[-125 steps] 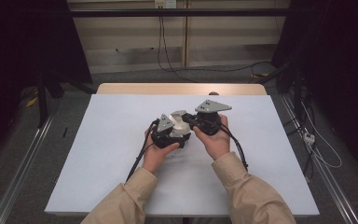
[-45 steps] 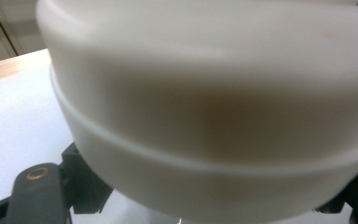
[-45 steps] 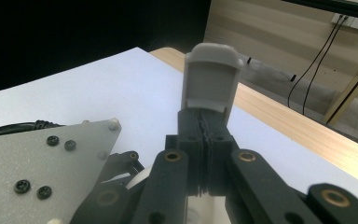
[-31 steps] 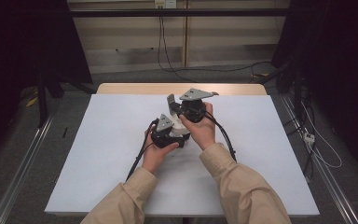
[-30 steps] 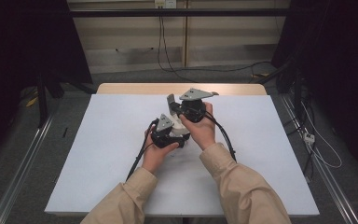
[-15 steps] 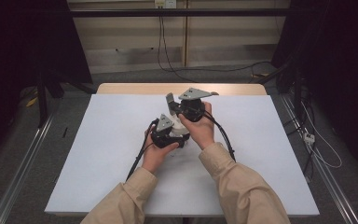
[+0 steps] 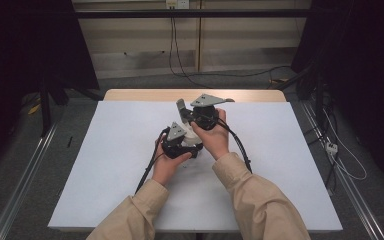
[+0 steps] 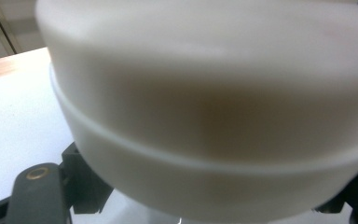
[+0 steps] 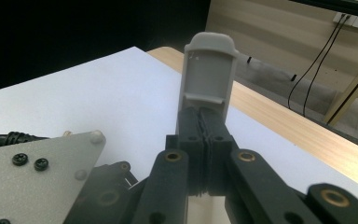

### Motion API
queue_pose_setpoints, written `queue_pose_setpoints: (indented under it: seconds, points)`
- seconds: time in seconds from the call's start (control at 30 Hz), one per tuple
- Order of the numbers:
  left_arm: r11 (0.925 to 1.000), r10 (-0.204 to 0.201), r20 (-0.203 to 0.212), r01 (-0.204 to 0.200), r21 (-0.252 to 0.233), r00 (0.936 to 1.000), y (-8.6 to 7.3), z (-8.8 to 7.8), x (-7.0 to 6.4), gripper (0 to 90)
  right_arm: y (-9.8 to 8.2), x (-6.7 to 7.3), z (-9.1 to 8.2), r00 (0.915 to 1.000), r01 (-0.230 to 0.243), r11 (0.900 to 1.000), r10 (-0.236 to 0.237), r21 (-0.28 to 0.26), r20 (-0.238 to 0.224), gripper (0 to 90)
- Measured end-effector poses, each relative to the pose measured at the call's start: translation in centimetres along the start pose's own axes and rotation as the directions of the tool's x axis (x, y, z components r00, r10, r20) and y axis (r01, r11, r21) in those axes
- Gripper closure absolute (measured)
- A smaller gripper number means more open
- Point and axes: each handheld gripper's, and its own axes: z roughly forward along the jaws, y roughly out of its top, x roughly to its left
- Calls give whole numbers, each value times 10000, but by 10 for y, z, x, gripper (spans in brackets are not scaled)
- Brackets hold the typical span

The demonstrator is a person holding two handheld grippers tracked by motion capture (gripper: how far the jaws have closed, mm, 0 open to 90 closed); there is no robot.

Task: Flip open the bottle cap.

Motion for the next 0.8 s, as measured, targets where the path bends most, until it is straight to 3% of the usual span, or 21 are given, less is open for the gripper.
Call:
queue_pose_setpoints:
  seconds: [0.8]
  points:
    - [9999, 133, -65, -133, 16, 9999, 0, 0, 0, 189, 1, -1, 5, 10000, 7, 10000, -6, 20, -63, 884]
